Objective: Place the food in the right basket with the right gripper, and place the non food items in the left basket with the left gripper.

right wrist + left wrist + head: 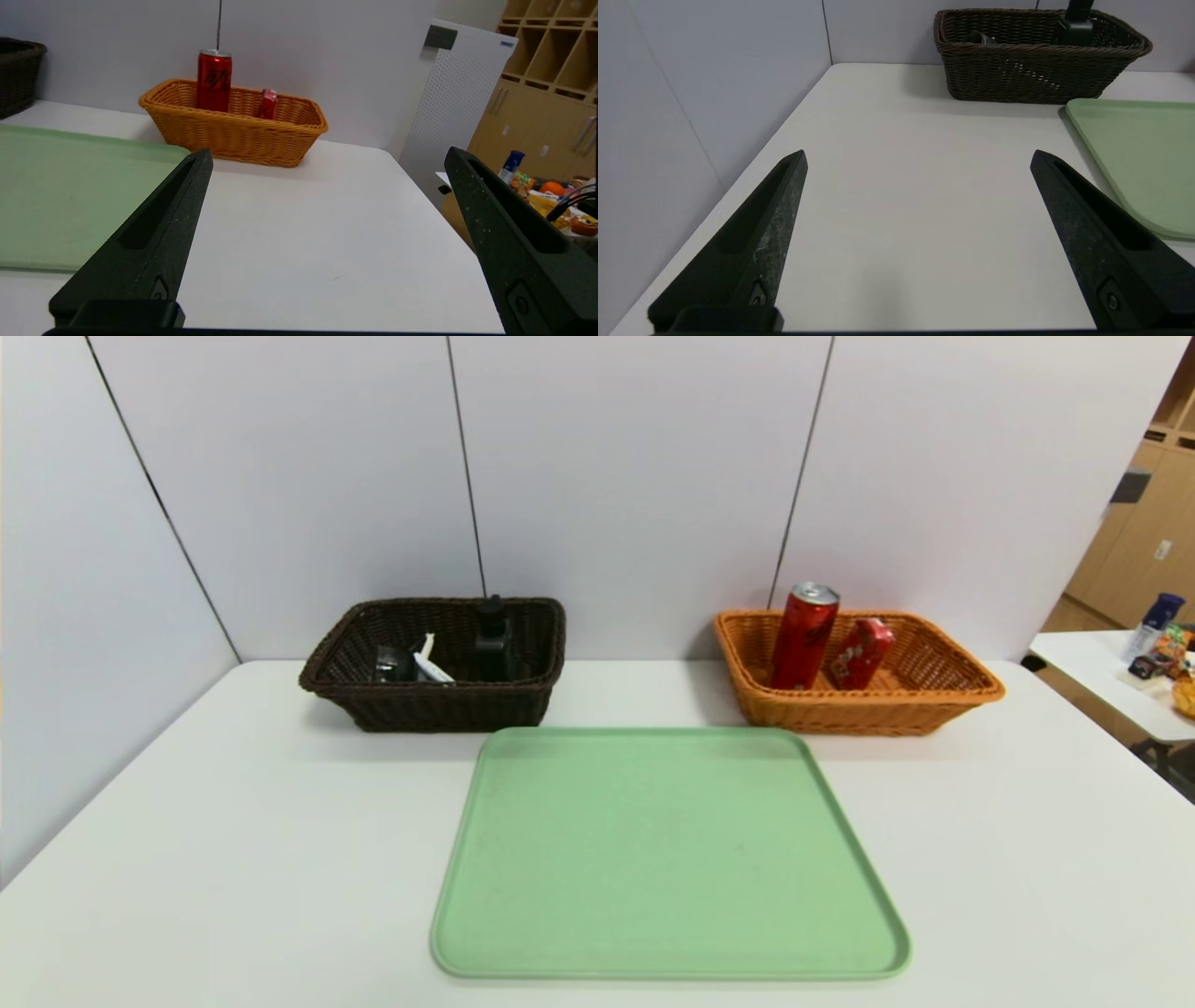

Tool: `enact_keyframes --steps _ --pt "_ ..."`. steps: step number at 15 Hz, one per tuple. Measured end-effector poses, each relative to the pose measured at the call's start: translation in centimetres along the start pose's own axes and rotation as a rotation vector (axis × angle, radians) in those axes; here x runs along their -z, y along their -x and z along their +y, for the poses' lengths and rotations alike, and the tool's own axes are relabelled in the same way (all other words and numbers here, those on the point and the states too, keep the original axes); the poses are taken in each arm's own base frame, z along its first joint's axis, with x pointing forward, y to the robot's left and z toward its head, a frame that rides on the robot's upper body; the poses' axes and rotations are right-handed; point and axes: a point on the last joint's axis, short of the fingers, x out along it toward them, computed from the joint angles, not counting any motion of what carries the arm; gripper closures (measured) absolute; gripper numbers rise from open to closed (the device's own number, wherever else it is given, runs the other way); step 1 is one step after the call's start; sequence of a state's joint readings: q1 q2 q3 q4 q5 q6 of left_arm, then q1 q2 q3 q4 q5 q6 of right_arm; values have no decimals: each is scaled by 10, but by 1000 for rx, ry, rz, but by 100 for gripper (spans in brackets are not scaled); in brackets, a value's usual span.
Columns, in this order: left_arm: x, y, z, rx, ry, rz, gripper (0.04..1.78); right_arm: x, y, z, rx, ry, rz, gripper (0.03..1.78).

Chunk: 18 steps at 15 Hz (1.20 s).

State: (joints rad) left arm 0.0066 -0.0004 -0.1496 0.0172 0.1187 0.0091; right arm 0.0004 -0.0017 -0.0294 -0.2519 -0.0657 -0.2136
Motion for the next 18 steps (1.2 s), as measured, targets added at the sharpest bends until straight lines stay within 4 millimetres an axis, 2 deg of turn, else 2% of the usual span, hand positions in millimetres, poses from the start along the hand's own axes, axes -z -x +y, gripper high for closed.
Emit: enact_keyframes --steps 3,5,7,10,18 --pt "13 -8 -2 26 -14 -96 13 25 2 7 -127 -27 184 10" --pt "27 -9 -3 85 -7 11 13 32 4 9 -153 -79 263 10" --pt "37 -9 -4 102 -2 100 13 32 3 9 -130 -157 265 10" --pt "37 -9 -4 99 27 102 13 32 3 8 -76 -233 273 10" --pt "37 -9 -4 98 35 104 13 32 3 8 -76 -236 272 10"
